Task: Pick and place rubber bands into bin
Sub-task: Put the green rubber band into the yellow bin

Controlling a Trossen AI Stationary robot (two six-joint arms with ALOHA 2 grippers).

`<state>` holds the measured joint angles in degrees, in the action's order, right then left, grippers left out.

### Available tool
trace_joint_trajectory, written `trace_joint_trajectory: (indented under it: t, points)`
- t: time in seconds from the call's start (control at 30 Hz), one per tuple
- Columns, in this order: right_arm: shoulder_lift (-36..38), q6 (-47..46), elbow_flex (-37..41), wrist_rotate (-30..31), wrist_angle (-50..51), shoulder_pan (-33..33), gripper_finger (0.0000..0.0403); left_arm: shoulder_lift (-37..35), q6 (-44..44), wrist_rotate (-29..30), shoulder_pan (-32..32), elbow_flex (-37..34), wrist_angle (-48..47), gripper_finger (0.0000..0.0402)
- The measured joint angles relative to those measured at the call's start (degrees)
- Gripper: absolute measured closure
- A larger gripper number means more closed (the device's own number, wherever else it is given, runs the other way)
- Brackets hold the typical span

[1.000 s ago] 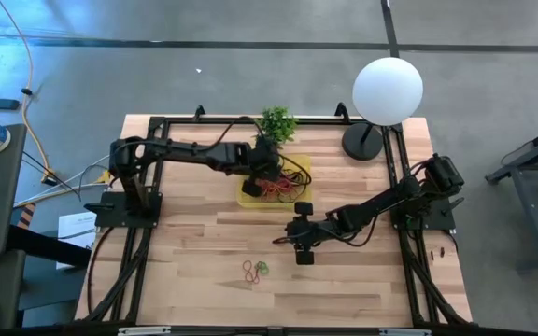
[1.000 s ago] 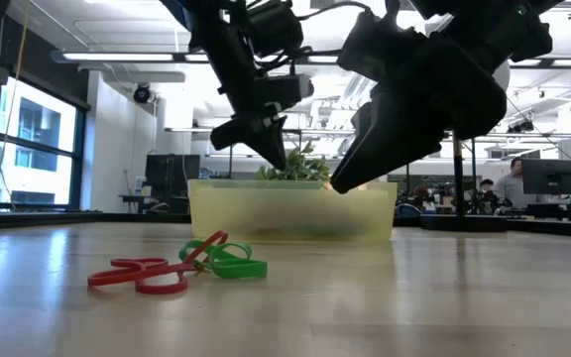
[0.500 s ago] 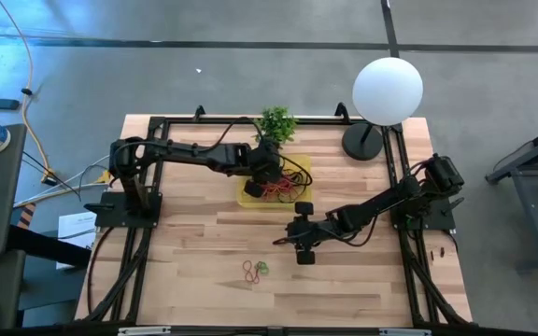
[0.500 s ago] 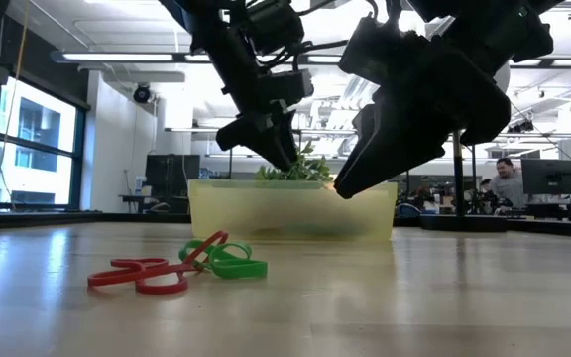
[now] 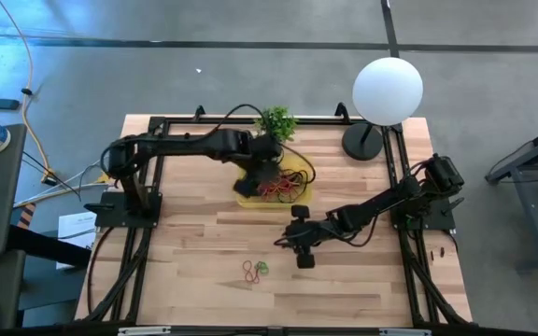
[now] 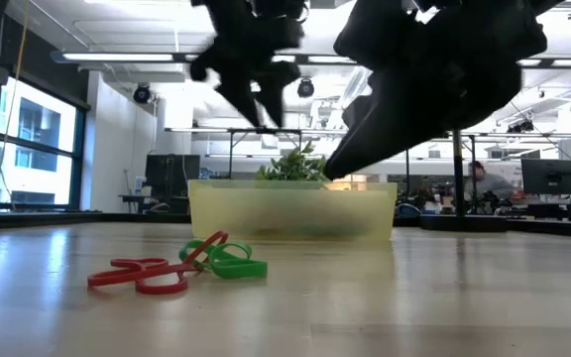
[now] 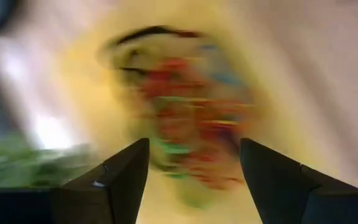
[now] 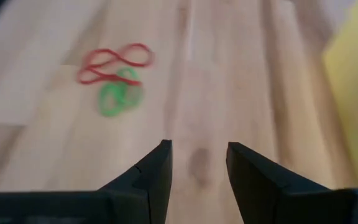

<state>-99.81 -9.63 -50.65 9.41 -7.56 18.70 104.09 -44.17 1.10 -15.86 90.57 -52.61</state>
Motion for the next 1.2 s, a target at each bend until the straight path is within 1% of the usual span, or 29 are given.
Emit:
trace_joint_trajectory:
  t: [0.07, 0.1, 0.23, 0.33, 0.43, 0.53, 0.63, 0.73, 0.8, 0.93, 1.07, 1.2]
  points:
    - [0.0, 0.9, 0.0, -2.1, -1.1, 0.2, 0.0261, -1.5, 1.1, -3.5, 1.8, -1.1, -5.2, 0.0170]
    - [0.0, 1.5, 0.0, -2.4, -1.7, 0.3, 0.0261, -2.7, 2.0, -3.7, 3.5, -2.7, -6.0, 0.0172]
    - [-0.6, 4.0, 0.0, -3.5, -3.3, 1.0, 0.0261, -8.9, 7.4, -1.7, 11.2, -12.3, -5.2, 0.0180]
    - [-2.7, 5.2, 0.0, -7.0, -6.6, 1.2, 0.0261, -15.2, 14.7, 1.4, 17.3, -20.1, -1.8, 0.0186]
    - [-5.9, 5.6, 0.0, -11.6, -10.7, 1.2, 0.0261, -21.6, 24.0, 5.4, 24.2, -27.8, 3.4, 0.0191]
    - [-9.0, 5.6, 0.0, -14.3, -15.6, 1.2, 0.0261, -27.9, 32.9, 10.2, 31.3, -35.0, 10.0, 0.0192]
    - [-11.7, 5.6, -1.1, -14.7, -19.9, 1.3, 0.0261, -32.1, 39.7, 15.9, 38.2, -41.8, 18.7, 0.0191]
    - [-14.8, 5.8, -3.0, -15.3, -22.6, 1.5, 0.0261, -33.9, 44.0, 20.8, 43.9, -47.3, 26.9, 0.0191]
    - [-16.6, 6.1, -4.4, -15.9, -22.5, 1.6, 0.0261, -33.9, 46.1, 23.8, 46.6, -49.4, 30.3, 0.0191]
    - [-19.1, 5.7, -6.5, -16.0, -22.3, 1.6, 0.0261, -33.5, 49.5, 28.9, 50.4, -51.2, 33.1, 0.0190]
    - [-20.5, 5.2, -7.8, -13.1, -22.2, 1.6, 0.0261, -33.5, 51.9, 33.3, 53.4, -51.4, 33.4, 0.0190]
    - [-21.2, 4.4, -8.0, -11.1, -22.3, 1.6, 0.0261, -33.5, 52.2, 36.8, 56.1, -51.4, 34.6, 0.0190]
